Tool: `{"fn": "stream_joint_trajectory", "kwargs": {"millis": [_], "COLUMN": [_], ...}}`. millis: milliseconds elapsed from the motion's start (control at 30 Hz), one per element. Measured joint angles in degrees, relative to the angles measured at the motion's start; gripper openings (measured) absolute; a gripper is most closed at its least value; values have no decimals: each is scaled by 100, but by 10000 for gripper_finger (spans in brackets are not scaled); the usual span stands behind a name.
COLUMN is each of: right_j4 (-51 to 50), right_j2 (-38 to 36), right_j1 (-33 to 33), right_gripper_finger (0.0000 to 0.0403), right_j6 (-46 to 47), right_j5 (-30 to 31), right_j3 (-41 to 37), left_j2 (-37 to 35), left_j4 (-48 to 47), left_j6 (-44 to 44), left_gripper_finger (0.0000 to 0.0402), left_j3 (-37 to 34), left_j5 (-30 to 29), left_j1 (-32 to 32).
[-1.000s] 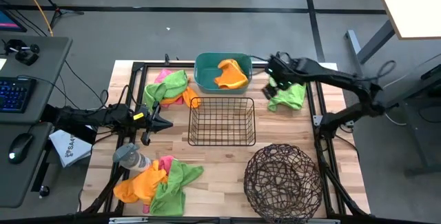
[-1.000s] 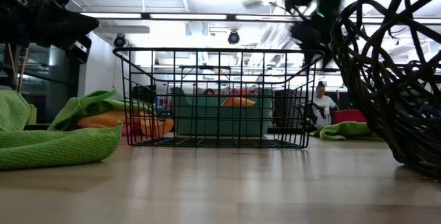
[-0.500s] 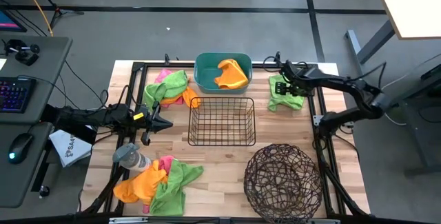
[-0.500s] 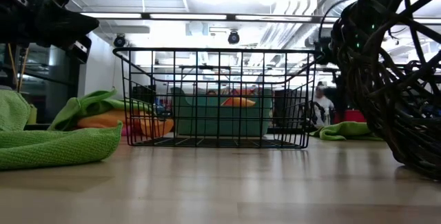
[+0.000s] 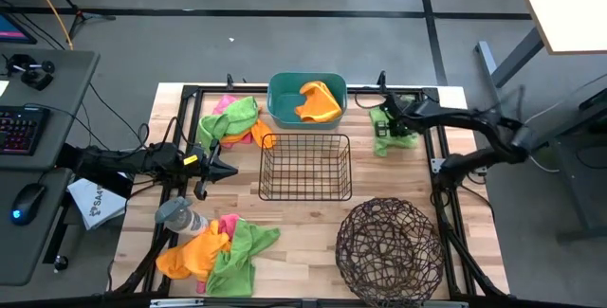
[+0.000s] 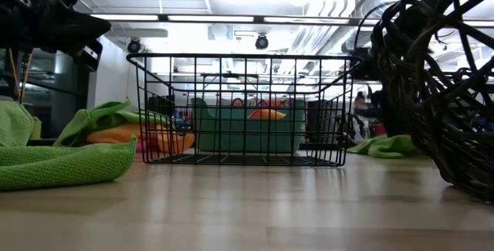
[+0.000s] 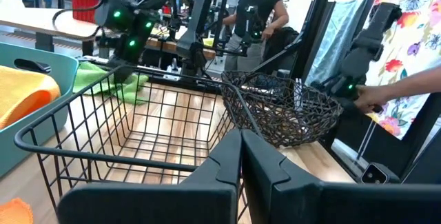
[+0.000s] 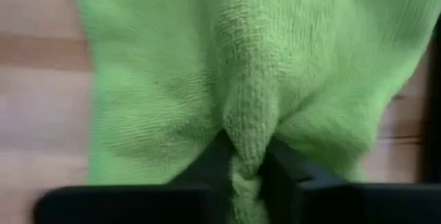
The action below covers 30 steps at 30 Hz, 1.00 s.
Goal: Sort microfiber towel by color & place in baskets
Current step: Put the top right green microfiber cloth into the black wire basket
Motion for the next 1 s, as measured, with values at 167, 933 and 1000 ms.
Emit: {"fn": "stream_joint_trajectory", "kwargs": {"millis": [167, 933, 1000], "right_j4": [-26, 4691, 5013], "right_j2": [-1223, -680, -339], "right_j1": [200, 4162, 4213], "right_gripper_finger": [12, 3, 8], "right_j6": [36, -752, -714], "right_j5": [238, -1656, -1803], "right_j3": [351, 557, 557], "left_j2": [1, 1, 0], "left_j4": [-2, -1, 0], "left_j6": [0, 0, 0], "left_gripper_finger": [0, 0, 0], "left_j3": [-1, -1, 0], "left_j5": [0, 0, 0], "left_j1": [0, 0, 0]}}
